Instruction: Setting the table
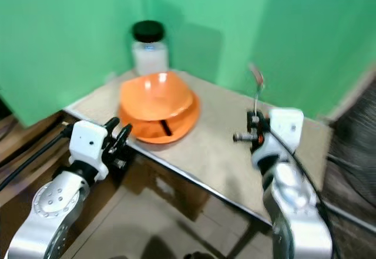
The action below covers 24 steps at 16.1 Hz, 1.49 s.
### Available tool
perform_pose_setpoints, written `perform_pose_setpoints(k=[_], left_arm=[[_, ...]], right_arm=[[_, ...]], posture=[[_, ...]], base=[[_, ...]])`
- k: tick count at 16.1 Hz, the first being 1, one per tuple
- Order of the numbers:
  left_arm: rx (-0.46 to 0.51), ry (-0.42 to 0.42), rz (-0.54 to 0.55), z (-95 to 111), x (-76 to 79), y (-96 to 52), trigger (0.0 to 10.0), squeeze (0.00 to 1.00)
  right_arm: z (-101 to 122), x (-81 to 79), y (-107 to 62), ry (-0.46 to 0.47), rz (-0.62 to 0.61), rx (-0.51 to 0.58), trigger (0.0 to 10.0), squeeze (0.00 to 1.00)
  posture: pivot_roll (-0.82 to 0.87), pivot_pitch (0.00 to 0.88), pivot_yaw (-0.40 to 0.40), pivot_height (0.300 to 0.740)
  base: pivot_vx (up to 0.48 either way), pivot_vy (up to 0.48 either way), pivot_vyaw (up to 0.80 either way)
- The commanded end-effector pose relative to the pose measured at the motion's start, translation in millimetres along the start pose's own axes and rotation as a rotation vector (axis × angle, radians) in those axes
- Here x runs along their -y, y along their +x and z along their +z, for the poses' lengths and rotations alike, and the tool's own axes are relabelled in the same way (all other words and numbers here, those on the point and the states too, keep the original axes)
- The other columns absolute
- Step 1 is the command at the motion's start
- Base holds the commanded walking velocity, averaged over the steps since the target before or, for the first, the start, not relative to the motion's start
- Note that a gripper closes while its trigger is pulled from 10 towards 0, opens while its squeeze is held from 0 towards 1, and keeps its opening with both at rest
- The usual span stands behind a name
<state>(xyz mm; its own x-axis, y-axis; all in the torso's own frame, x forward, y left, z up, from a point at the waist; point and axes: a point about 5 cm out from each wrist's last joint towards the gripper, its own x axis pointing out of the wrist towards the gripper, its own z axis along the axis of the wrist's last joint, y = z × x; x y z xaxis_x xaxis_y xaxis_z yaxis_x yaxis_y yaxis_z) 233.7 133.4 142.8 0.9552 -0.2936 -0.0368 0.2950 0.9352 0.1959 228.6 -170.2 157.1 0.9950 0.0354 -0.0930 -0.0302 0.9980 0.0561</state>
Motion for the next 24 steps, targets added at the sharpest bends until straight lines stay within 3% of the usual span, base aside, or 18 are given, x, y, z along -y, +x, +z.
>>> perform_pose_setpoints(k=[1,6,7,12,14,18,20,22,24], left_arm=[[-0.009,0.015,0.039,-0.1,-3.7,1.8,10.0,0.0],[-0.005,-0.026,0.044,0.5,-10.1,-1.0,10.0,0.0],[-0.034,0.019,0.058,-4.1,-11.2,-1.4,10.0,0.0],[-0.049,0.006,0.085,-7.0,-11.8,-3.7,10.0,0.0],[-0.033,-0.004,0.081,-1.2,-11.6,-1.8,10.0,0.0],[-0.056,-0.02,0.099,-9.2,-14.0,-2.9,10.0,0.0],[-0.028,-0.085,0.165,-3.6,-19.3,-1.3,10.0,0.0],[-0.027,-0.003,0.15,-6.3,-20.2,-3.0,10.0,0.0],[-0.018,-0.032,0.168,-6.6,-24.6,-2.6,10.0,0.0]], right_arm=[[-1.2,-6.3,-1.1,-0.017,0.004,-0.003,10.0,0.0],[-0.7,-14.8,-3.7,0.001,0.045,-0.015,10.0,0.0],[-2.8,-14.7,-3.2,-0.008,0.044,-0.032,10.0,0.0],[2.2,-26.4,6.4,-0.068,0.229,-0.044,10.0,0.0],[5.8,-26.4,8.7,-0.055,0.247,-0.044,10.0,0.0],[-5.2,-12.5,8.2,-0.06,0.11,-0.065,10.0,0.0],[-5.0,0.4,11.6,-0.08,-0.04,-0.033,10.0,0.0],[-7.1,0.8,8.1,-0.1,-0.064,-0.033,10.0,0.0],[-8.3,-0.3,5.4,-0.1,-0.07,-0.02,10.0,0.0]], posture=[[-0.04,0.0,0.026,0.74],[-0.05,0.0,0.039,0.74],[-0.05,0.0,0.04,0.74],[-0.04,0.0,0.02,0.74],[-0.03,0.0,0.01,0.74],[-0.02,0.0,-0.003,0.74],[-0.03,0.0,0.022,0.74],[-0.03,0.0,0.016,0.74],[-0.05,0.0,0.044,0.74]], base=[[0.0,0.0,-0.76],[0.0,0.0,-0.76],[0.0,0.0,-0.77],[0.0,0.0,-0.77],[0.0,0.0,-0.77],[0.0,0.0,-0.77],[0.0,0.0,-0.77],[0.0,0.0,-0.77],[0.0,0.0,-0.77]])
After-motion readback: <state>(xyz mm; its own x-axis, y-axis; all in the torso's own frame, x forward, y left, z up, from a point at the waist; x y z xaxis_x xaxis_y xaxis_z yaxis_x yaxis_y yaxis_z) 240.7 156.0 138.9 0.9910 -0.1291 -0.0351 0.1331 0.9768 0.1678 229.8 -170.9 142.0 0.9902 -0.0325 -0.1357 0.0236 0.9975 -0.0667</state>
